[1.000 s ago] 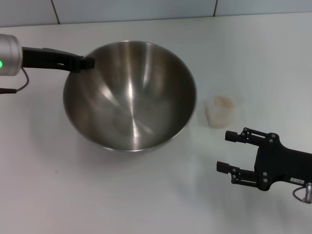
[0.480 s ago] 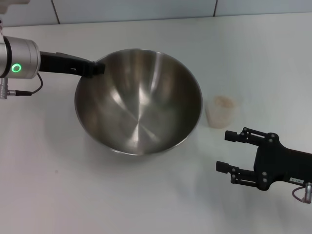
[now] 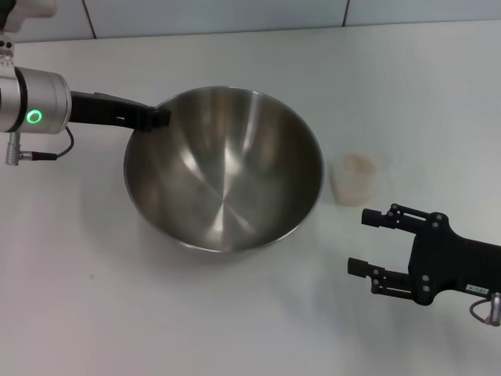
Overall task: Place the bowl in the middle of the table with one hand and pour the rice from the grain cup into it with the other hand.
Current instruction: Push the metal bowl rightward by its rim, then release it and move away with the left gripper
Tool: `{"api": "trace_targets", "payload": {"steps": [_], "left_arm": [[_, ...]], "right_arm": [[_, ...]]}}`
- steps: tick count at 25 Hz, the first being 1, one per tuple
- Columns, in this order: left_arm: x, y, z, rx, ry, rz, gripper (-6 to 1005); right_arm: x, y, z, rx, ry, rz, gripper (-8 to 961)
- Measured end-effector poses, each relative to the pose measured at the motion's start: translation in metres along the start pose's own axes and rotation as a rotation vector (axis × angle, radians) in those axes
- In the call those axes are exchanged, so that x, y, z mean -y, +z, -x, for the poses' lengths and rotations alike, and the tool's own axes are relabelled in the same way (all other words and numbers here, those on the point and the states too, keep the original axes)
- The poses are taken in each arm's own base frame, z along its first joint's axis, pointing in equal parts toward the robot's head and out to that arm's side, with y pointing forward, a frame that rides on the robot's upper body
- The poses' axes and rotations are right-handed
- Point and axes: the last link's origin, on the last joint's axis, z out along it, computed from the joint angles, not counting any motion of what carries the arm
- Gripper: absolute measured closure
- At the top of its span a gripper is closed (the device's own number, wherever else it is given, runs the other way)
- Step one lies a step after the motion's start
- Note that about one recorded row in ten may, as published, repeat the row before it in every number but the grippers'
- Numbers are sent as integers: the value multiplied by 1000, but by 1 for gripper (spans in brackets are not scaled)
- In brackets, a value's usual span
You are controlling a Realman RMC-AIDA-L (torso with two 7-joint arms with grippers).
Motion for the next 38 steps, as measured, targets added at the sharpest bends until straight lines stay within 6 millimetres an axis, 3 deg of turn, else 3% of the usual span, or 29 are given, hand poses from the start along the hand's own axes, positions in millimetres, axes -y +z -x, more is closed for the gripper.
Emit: {"api": "trace_targets", "payload": {"steps": [24, 28, 34, 35, 36, 38], "left_arm": [[2, 2, 1, -3, -25, -3, 943], [5, 1, -1, -19, -34, -14, 749], [8, -10, -9, -89, -66, 1, 542], [8, -17, -12, -122, -71, 16, 508], [8, -29, -17, -191, -58, 40, 302], [8, -41, -20, -258, -36, 56, 285]], "right_arm": [[0, -1, 0, -2, 3, 0, 190], [0, -1, 0, -2, 3, 1, 190], [0, 0, 0, -4, 3, 1, 191], [0, 0, 0, -4, 3, 1, 191], [0, 0, 0, -5, 3, 1, 190], [1, 0, 0, -5, 3, 0, 190]]}}
